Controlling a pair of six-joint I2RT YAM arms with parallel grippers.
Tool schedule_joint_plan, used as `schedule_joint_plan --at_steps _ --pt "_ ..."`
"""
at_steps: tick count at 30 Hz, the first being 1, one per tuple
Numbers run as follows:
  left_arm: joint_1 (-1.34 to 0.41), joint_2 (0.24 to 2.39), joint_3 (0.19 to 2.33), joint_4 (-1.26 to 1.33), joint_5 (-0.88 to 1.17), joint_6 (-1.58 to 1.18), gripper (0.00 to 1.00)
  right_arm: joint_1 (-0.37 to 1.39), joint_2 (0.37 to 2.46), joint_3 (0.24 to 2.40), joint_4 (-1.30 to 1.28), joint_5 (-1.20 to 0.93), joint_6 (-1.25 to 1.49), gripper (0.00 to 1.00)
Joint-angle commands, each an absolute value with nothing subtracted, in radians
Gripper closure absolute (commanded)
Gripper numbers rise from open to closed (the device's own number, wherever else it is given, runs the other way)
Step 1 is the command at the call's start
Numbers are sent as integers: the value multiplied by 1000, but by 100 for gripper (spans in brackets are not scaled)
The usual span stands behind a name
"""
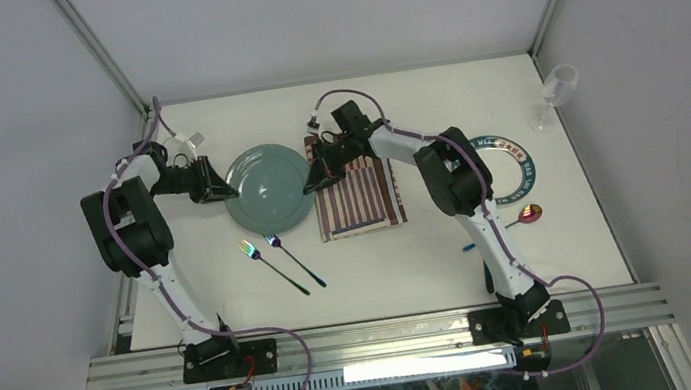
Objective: Set the dinner table for one person
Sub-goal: Place the plate at the center of the board.
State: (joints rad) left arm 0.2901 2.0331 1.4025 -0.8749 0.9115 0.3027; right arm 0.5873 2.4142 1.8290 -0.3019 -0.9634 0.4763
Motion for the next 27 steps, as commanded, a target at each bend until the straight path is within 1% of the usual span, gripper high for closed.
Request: schedule_joint_plan --at_steps 1,8,15,23,27 --pt "271 1907 1424 -906 902 291 100 666 2388 1920 -258 -995 457 100" --pt "271 1911 1444 -892 853 254 100 678 2413 1963 -295 -948 421 100" --pt "261 2002 1520 -880 919 211 100 676 2454 2017 -364 -827 365 100" --pt "168 1989 1506 -810 808 185 100 667 2458 2010 -385 -742 335 100" --pt "126 1982 1529 -795 802 159 100 658 2437 1987 -362 -732 339 100"
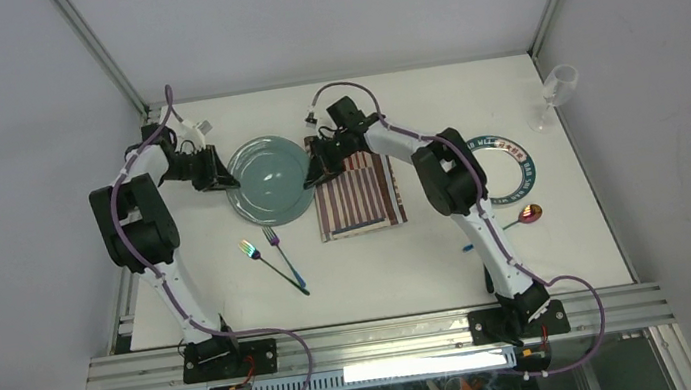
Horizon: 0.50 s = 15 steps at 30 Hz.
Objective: Set the dinner table for one person
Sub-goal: Place the plate at the center of the board.
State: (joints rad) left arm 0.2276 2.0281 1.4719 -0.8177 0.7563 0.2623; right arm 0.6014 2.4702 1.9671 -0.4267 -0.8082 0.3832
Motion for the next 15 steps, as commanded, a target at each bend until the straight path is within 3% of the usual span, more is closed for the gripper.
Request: schedule_joint_plan --at_steps 1,15 --pt "114 1982 1539 -796 796 152 100 658 2427 1982 -358 -724 334 100" --pt "63 1986 1578 -794 769 125 100 637 2410 2017 -369 -717 332 100"
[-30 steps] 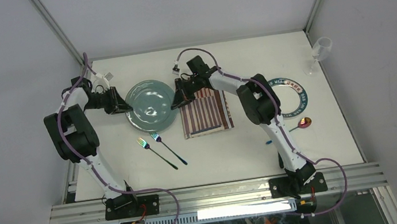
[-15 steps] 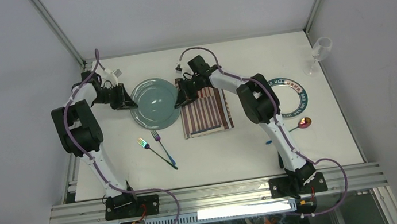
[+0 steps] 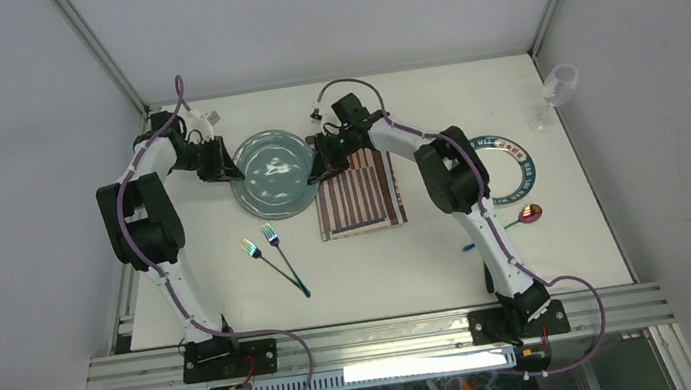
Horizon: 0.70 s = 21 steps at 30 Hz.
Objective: Set the dinner table for one person
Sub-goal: Place the plate at the center of the board.
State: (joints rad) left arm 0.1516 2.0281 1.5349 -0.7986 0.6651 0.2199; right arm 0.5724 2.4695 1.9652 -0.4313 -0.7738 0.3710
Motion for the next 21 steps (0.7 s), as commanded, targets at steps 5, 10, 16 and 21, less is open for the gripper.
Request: schedule_joint_plan --at_steps 5,10,16,21 --pt "62 1996 1561 -789 717 123 100 637 2443 2039 -383 -760 334 100" --pt "63 2012 1545 -767 641 93 100 639 2455 2015 -382 -787 331 100" --pt "62 2050 1529 -728 626 68 94 640 2481 2004 -391 -789 318 100" --pt "63 2086 1540 -700 643 66 85 638 2495 1999 -388 -781 302 97"
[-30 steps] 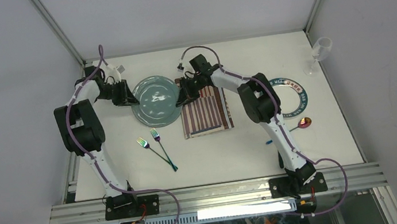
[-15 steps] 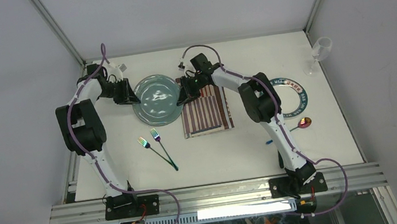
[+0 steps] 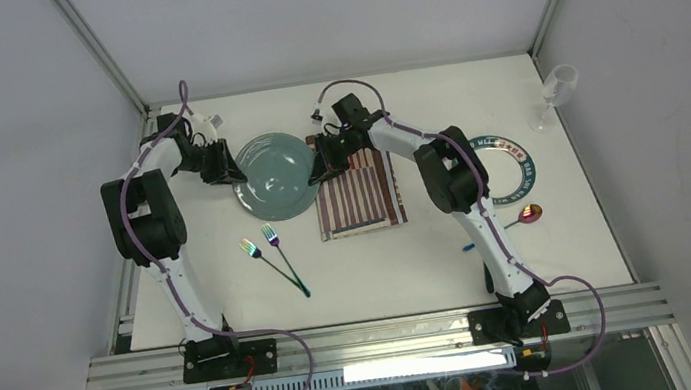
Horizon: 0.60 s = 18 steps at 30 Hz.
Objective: Set the dinner table for one person
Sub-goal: Place the plate at the center of the board.
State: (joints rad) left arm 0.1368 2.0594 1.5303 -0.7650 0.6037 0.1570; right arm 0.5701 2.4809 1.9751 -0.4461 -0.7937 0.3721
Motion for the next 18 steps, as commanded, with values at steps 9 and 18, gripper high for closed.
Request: schedule_joint_plan --at_steps 9,18 --pt "57 2195 1581 -652 704 77 87 634 2540 2029 -372 -773 293 96" --pt "36 2245 1591 -568 644 70 77 624 2571 2038 -360 -708 275 82"
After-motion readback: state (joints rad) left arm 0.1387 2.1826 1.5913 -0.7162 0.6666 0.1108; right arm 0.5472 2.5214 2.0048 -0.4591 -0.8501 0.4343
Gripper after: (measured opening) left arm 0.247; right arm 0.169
